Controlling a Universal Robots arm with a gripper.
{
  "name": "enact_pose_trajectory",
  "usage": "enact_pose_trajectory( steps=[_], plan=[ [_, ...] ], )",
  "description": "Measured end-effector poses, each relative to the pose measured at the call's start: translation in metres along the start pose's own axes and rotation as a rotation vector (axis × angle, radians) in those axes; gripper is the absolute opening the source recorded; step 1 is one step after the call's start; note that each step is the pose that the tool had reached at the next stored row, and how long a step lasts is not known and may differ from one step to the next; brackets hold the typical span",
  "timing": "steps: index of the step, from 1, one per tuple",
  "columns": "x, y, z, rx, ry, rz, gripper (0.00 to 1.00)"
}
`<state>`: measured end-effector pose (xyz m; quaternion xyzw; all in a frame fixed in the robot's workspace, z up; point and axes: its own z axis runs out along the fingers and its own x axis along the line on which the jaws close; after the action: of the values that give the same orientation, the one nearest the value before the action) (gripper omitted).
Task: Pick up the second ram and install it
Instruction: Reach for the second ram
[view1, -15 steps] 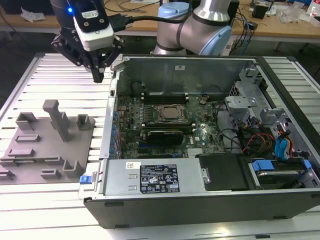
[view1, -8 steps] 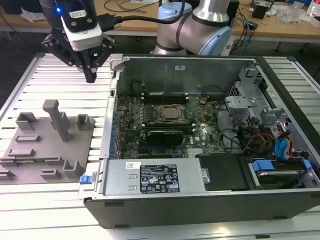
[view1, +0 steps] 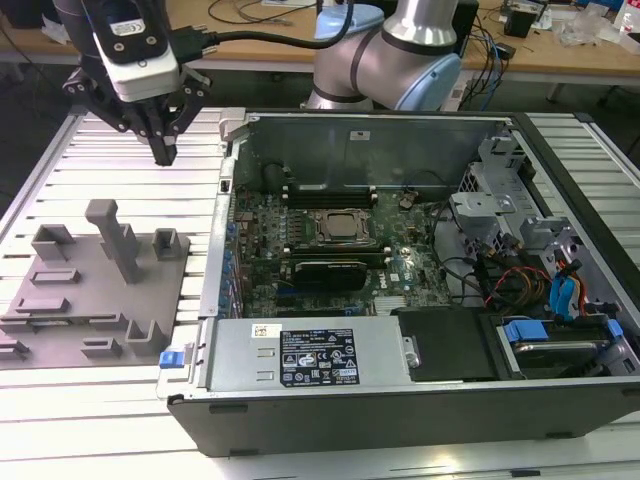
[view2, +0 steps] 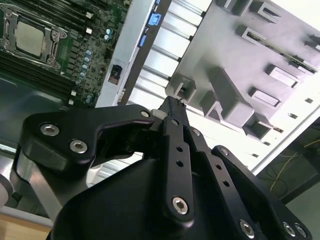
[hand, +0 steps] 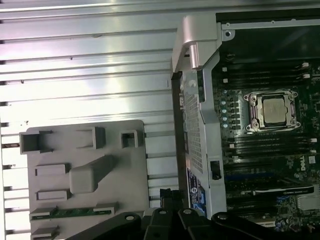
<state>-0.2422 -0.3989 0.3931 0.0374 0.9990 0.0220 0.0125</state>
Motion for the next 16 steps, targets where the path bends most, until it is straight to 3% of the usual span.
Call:
enact_pose_trajectory(
  steps=[5, 16],
  plan=[
    [0.0162, -0.0012, -0.0004, 0.0002, 0.0000, 0.000, 0.11],
    [0.0346, -0.0026, -0.0008, 0.0005, 0.0001, 0.000, 0.11]
  ],
)
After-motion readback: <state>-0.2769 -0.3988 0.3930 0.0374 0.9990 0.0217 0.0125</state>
